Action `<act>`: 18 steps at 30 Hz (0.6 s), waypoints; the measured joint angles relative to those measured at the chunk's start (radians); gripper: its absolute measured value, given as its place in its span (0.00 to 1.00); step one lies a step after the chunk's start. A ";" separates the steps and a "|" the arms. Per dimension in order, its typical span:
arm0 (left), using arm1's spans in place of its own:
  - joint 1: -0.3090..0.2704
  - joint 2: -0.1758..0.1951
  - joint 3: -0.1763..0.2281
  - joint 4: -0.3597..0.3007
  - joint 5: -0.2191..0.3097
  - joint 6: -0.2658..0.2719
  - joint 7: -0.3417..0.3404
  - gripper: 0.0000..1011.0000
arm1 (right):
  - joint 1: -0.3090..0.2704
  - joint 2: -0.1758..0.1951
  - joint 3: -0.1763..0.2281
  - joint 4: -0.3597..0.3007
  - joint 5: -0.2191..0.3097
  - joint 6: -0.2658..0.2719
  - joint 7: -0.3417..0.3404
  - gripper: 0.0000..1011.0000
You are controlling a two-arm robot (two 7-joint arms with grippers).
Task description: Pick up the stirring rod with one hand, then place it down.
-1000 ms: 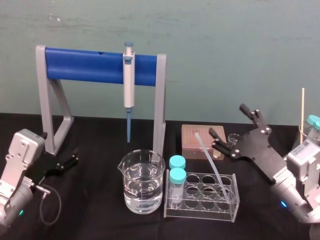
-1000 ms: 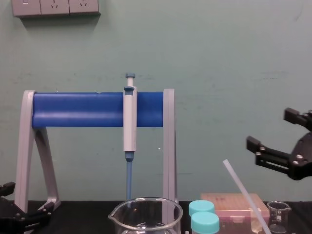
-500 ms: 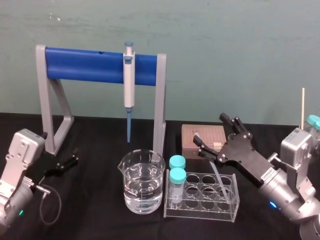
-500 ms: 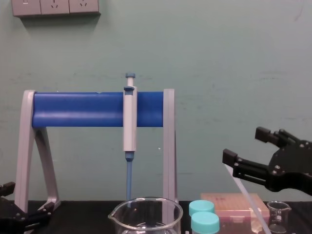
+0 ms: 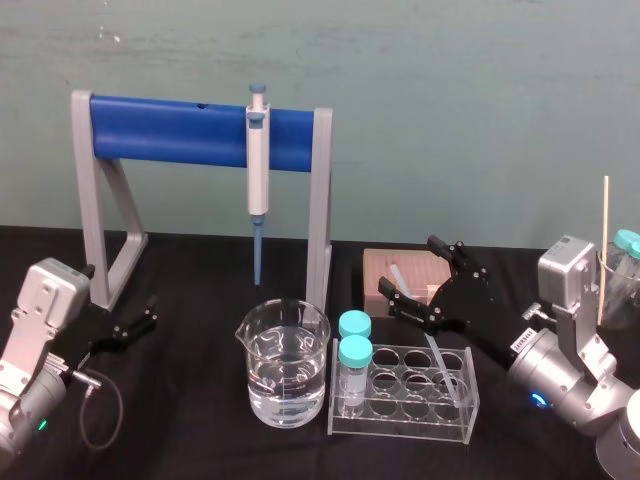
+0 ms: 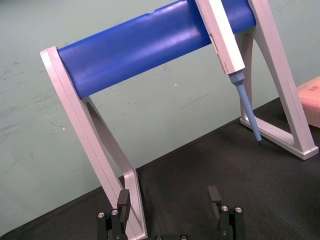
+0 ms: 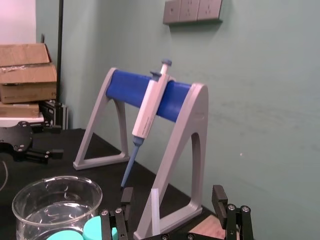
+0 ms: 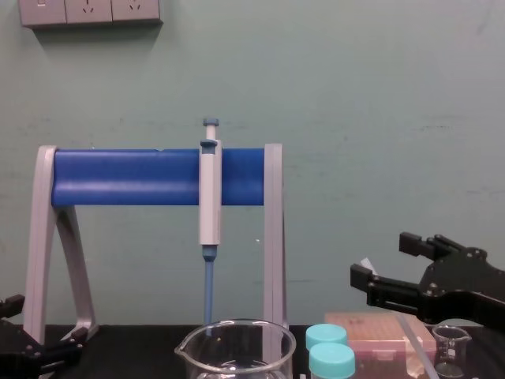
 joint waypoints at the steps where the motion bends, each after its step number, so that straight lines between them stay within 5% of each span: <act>1: 0.000 0.000 0.000 0.000 0.000 0.000 0.000 0.99 | 0.002 -0.001 0.001 0.002 0.002 0.008 0.004 0.99; 18: 0.000 0.000 0.000 0.000 0.000 0.000 0.000 0.99 | 0.015 -0.027 0.021 0.033 0.041 0.147 0.076 0.99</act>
